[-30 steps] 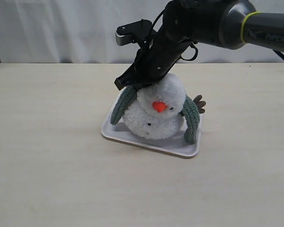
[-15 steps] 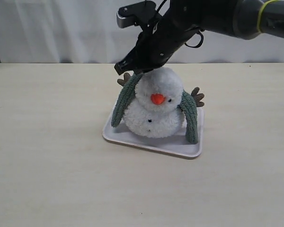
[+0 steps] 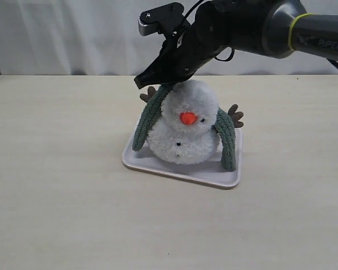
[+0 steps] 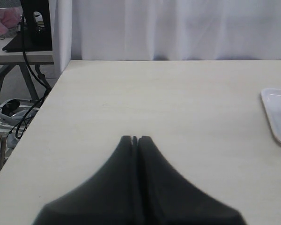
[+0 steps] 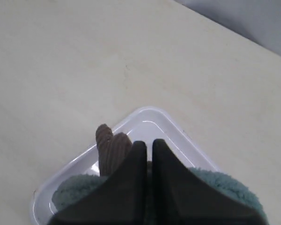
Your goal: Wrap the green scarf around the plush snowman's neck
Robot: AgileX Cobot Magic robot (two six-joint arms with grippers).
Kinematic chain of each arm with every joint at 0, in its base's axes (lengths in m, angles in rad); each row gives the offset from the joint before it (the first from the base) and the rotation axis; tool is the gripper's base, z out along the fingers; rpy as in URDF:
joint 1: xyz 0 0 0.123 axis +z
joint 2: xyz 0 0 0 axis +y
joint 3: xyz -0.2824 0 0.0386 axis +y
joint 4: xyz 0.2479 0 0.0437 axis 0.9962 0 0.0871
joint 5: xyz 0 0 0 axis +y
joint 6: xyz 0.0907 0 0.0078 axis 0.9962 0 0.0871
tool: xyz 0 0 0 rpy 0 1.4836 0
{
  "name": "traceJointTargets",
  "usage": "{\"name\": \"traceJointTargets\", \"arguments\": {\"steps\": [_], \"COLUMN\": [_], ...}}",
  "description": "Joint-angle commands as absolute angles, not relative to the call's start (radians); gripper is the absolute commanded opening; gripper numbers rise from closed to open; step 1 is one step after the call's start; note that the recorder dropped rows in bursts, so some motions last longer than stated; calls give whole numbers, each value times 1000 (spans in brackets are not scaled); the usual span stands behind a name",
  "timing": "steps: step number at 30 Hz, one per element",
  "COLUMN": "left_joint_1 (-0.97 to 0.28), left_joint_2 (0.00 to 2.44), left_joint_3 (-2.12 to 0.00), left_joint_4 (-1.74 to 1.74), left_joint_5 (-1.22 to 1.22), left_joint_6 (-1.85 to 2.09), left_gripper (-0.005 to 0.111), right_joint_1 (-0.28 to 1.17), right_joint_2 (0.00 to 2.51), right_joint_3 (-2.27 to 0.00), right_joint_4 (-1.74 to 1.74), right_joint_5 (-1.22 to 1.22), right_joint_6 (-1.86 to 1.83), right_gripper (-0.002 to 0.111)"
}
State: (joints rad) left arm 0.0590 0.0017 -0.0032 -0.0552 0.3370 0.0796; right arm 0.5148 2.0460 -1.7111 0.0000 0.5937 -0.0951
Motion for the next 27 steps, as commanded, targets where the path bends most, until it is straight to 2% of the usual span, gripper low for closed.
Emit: {"name": "traceJointTargets", "arguments": {"steps": [1, 12, 27], "left_joint_1": [64, 64, 64], "left_joint_2": [0, 0, 0], "left_joint_3": [0, 0, 0], "left_joint_4": [-54, -54, -54], "left_joint_5": [323, 323, 323], "left_joint_6": [77, 77, 77], "left_gripper": [0, 0, 0], "right_joint_1": [514, 514, 514], "right_joint_2": [2026, 2026, 2101], "right_joint_3": [-1709, -1709, -1703], "right_joint_4": [-19, -69, 0], "right_joint_5": [652, 814, 779], "right_joint_6": [-90, -92, -92], "right_gripper": [4, 4, 4]}}
